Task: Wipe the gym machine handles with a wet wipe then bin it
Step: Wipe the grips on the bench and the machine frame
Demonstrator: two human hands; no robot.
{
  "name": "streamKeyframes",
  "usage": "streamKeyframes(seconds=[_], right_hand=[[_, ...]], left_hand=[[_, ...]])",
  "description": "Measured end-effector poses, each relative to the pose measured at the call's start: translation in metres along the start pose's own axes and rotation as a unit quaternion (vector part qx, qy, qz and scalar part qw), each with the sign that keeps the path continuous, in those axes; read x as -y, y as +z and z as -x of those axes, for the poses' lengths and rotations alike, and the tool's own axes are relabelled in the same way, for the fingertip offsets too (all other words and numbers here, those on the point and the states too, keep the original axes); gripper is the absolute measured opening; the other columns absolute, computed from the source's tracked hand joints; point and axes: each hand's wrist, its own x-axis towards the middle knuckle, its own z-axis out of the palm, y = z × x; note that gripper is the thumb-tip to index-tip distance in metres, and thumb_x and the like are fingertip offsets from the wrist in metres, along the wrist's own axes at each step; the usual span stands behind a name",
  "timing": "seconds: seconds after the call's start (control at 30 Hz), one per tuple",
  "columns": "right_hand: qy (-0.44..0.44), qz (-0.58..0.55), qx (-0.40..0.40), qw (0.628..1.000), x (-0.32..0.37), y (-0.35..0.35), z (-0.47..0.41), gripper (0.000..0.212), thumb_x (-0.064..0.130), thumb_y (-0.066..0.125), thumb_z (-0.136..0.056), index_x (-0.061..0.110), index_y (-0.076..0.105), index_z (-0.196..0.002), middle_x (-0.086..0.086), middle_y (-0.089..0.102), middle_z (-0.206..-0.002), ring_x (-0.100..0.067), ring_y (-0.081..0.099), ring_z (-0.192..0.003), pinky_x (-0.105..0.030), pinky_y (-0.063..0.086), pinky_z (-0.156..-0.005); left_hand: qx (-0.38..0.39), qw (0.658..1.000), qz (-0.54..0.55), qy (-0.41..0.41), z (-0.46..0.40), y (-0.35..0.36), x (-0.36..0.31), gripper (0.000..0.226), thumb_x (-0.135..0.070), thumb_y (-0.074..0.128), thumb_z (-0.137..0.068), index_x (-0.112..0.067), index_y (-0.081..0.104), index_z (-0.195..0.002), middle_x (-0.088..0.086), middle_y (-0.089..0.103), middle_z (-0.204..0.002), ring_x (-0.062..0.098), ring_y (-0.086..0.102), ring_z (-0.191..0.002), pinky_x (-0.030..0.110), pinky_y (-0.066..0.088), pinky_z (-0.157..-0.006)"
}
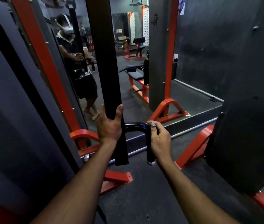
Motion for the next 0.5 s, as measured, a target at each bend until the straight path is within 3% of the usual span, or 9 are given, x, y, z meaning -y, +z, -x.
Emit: streamKeyframes(seconds=[0.1,0.17,0.23,0.33,0.43,0.5], right_hand=[[-0.147,0.078,0.048,0.985,0.015,0.011,-0.002,0.025,0.007,0.053,-0.098,0.014,0.071,-0.116,0.001,0.073,-0.11,-0.013,0.066,-0.102,-0.023,0.047,-0.092],[-0.242,0.149,0.074,0.956,0.02,0.025,-0.002,0.027,0.007,0.052,-0.094,0.01,0.069,-0.115,-0.004,0.072,-0.108,-0.023,0.066,-0.101,-0.032,0.046,-0.099],[-0.319,0.213,0.101,0.918,0.025,0.036,-0.001,0.031,0.012,0.045,-0.092,0.008,0.067,-0.113,-0.007,0.07,-0.102,-0.027,0.065,-0.097,-0.043,0.043,-0.108],[-0.358,0.217,0.125,0.899,0.027,0.03,-0.003,0.036,0.017,0.041,-0.09,0.009,0.065,-0.115,-0.005,0.068,-0.105,-0.025,0.065,-0.099,-0.043,0.042,-0.109],[-0.365,0.174,0.094,0.91,0.011,0.008,-0.004,0.034,0.005,0.044,-0.091,0.006,0.065,-0.118,-0.006,0.068,-0.116,-0.023,0.064,-0.109,-0.035,0.043,-0.107],[-0.341,0.151,0.056,0.926,-0.005,-0.004,0.001,0.044,-0.011,0.05,-0.087,0.003,0.065,-0.126,-0.007,0.066,-0.129,-0.02,0.061,-0.122,-0.033,0.044,-0.108]], left_hand=[[0.003,1.0,-0.002,0.006,0.0,0.001,0.002,0.072,-0.067,0.057,-0.089,-0.002,0.064,-0.118,-0.01,0.058,-0.106,-0.002,0.056,-0.095,-0.007,0.03,-0.08],[-0.002,1.0,-0.01,0.011,0.0,0.001,0.002,0.068,-0.059,0.06,-0.089,0.002,0.063,-0.118,-0.008,0.056,-0.105,0.008,0.057,-0.096,-0.009,0.027,-0.077],[0.0,1.0,-0.005,0.012,0.0,0.001,0.002,0.076,-0.069,0.058,-0.086,0.0,0.064,-0.117,-0.009,0.057,-0.101,-0.003,0.054,-0.088,-0.008,0.028,-0.074],[0.001,1.0,-0.003,0.009,-0.003,0.0,0.005,0.08,-0.074,0.055,-0.084,-0.002,0.064,-0.118,-0.009,0.058,-0.101,-0.01,0.05,-0.09,-0.004,0.032,-0.075],[0.001,1.0,-0.02,0.018,-0.002,0.0,0.006,0.081,-0.076,0.054,-0.084,-0.003,0.064,-0.118,0.004,0.068,-0.107,0.011,0.058,-0.1,0.012,0.036,-0.08],[-0.004,0.999,-0.037,0.019,-0.002,0.0,0.007,0.072,-0.067,0.055,-0.086,-0.004,0.064,-0.119,0.007,0.069,-0.109,0.014,0.057,-0.103,0.012,0.035,-0.082]])
